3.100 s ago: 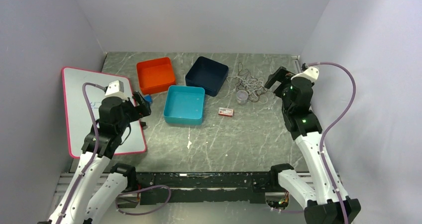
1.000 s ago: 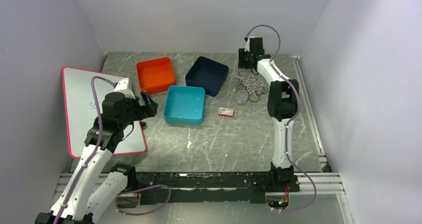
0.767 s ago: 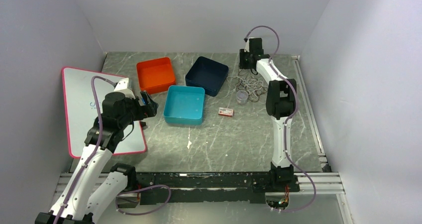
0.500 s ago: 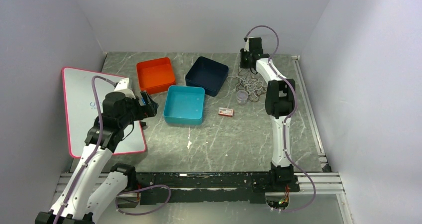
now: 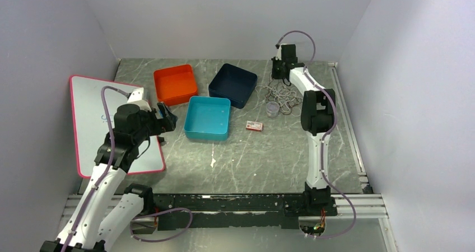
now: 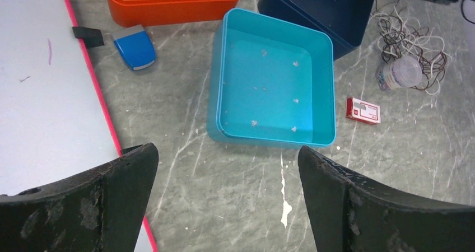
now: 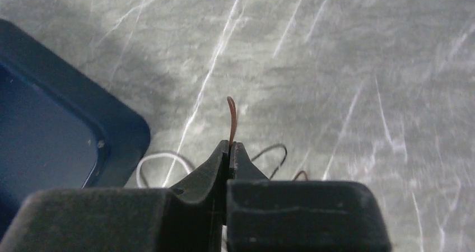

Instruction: Untangle the cables

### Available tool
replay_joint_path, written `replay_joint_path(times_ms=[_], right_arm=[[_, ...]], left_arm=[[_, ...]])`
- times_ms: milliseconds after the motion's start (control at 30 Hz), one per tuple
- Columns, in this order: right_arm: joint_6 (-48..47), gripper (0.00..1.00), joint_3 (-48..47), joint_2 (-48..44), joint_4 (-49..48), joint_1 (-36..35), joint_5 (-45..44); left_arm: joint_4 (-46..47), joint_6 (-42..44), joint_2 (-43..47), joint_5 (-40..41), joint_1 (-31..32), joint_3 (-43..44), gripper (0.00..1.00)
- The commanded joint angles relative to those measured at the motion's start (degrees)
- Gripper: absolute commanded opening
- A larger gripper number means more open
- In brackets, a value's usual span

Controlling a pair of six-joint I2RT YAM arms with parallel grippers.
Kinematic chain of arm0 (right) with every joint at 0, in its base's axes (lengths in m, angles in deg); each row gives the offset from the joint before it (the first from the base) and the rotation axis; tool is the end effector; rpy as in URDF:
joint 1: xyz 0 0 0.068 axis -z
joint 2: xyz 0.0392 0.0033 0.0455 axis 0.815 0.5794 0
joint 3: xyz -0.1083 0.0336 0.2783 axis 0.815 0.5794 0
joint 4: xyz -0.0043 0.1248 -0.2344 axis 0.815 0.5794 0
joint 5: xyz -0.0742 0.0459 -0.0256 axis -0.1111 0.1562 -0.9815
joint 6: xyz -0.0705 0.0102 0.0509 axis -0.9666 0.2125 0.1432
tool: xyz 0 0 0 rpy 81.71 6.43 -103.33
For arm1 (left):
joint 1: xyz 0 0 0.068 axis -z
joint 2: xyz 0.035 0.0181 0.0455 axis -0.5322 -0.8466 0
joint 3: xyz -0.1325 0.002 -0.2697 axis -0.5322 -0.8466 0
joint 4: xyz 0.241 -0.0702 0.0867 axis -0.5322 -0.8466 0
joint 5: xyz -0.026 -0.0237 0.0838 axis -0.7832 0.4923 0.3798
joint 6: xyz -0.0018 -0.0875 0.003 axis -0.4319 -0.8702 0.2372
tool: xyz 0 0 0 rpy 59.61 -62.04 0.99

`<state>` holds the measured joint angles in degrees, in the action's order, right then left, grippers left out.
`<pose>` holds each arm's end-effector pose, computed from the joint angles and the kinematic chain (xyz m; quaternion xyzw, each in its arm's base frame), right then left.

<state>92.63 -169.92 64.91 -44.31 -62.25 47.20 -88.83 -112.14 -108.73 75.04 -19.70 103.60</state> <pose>0.5937 0.0874 0.1725 -0.0526 0.9102 0.0838 0.4021 0.1807 -0.0400 0.3050 -0.0829 0.8453 -0.1646 0.5015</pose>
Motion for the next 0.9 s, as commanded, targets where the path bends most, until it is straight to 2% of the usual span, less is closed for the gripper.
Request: replay_joint_path(times_ms=[0,333,533,733,867], right_arm=[[0.0,0.00,4.5,-10.6,-5.1,0.4,-0.8],[1.7,0.00,19.9,-33.3,-7.9,-0.3,-1.4],[3.0,0.00,26.5,-46.2,-5.8,-2.1,-3.0],[4.8,0.00,30.4,-57.1,-1.6,-3.3,-1.6],[6.9,0.00,32.4,-62.9,1.1,-3.5,-1.4]], left_arm=[[1.9,0.6,2.2,-0.7,-2.4,0.9,0.98],[9.6,0.2,5.1,-8.0,-3.6,-0.7,0.98],[15.9,1.6,-1.4,-16.8,-2.7,3.5,0.98],[21.8,1.4,-8.6,-12.7,8.9,6.4,0.98],[29.5,0.7,-13.8,-10.6,16.9,6.6,0.98]])
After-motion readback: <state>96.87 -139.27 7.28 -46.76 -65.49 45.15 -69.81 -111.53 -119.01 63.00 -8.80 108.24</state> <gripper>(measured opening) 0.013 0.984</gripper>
